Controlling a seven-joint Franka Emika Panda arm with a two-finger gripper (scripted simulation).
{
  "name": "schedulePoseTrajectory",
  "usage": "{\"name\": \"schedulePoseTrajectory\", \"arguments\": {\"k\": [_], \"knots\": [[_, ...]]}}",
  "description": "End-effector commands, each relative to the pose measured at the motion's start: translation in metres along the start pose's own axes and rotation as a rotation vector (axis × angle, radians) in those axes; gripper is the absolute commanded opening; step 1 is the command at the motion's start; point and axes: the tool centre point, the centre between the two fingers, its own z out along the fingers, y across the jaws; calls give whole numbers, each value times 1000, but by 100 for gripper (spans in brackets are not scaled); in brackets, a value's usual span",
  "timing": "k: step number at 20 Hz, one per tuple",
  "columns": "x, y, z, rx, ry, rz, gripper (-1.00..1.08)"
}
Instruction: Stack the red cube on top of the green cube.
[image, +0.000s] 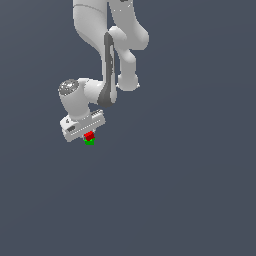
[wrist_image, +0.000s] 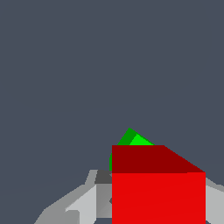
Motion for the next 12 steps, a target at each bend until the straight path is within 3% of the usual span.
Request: {"name": "schedulePoseTrajectory", "arguments": {"k": [1, 2, 3, 12], "knots": [[0, 4, 1, -1, 1, -1, -100], [0, 4, 1, -1, 1, -1, -100], [0, 4, 1, -1, 1, -1, 100], [0, 4, 1, -1, 1, -1, 100]]}}
